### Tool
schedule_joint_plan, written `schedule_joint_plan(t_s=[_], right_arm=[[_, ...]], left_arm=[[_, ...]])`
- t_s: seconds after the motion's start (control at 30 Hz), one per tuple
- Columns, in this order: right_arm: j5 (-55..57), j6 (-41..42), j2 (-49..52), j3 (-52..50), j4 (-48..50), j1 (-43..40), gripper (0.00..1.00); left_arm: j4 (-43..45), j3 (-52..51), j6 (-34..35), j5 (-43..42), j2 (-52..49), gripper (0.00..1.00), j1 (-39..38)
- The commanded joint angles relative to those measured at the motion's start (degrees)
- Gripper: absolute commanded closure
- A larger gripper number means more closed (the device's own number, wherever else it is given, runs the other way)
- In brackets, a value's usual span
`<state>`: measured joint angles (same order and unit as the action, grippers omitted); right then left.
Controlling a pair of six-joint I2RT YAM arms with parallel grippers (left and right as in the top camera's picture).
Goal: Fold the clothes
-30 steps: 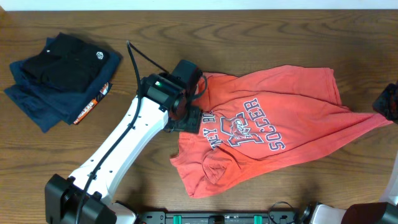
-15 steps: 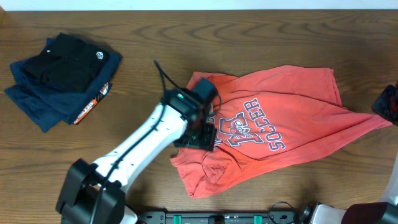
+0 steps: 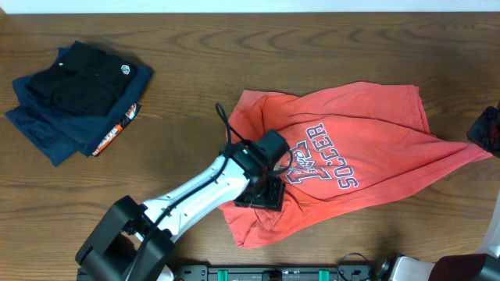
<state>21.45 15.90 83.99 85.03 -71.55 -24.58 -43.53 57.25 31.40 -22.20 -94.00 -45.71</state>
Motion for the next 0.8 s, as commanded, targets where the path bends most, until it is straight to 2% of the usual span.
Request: schedule_joint_plan(t_s=[0.0,0.37,0.6,0.63,0.67,0.7,0.77], right_arm=[[0.57,-0.13,-0.46,1.27,-0.07,-0.5,0.98],[0.57,-0.13,-0.46,1.27,-0.13,-0.5,0.98],[0.57,-0.13,-0.46,1.27,-0.26,-0.5,0.98],[0.57,-0.13,-0.46,1.27,-0.24,-0.5,0.98],[0.57,-0.13,-0.46,1.27,-0.24,-0.5,0.98],[0.57,-0.13,-0.46,1.27,-0.24,-0.5,0.98],[0.57,-0.13,-0.46,1.27,-0.24,-0.5,0.98]], left_arm=[[0.57,-1.53,2.84,-0.72,-0.22,0.35,-0.39],[4.22,-2.67,3.43,-0.17,-0.46,0.35,-0.39],[4.24,-2.67,7.93,1.7,-3.45,0.35,-0.39],[4.46,-2.67,7.93,1.55,-3.91,0.38,-0.39],[4.74,-2.67,7.89,1.14,-4.17,0.45,-0.37],[5.05,-2.67,7.85,0.9,-4.22,0.6,-0.33],[5.51,-2.43,6.58,0.46,-4.02,0.8,-0.33]])
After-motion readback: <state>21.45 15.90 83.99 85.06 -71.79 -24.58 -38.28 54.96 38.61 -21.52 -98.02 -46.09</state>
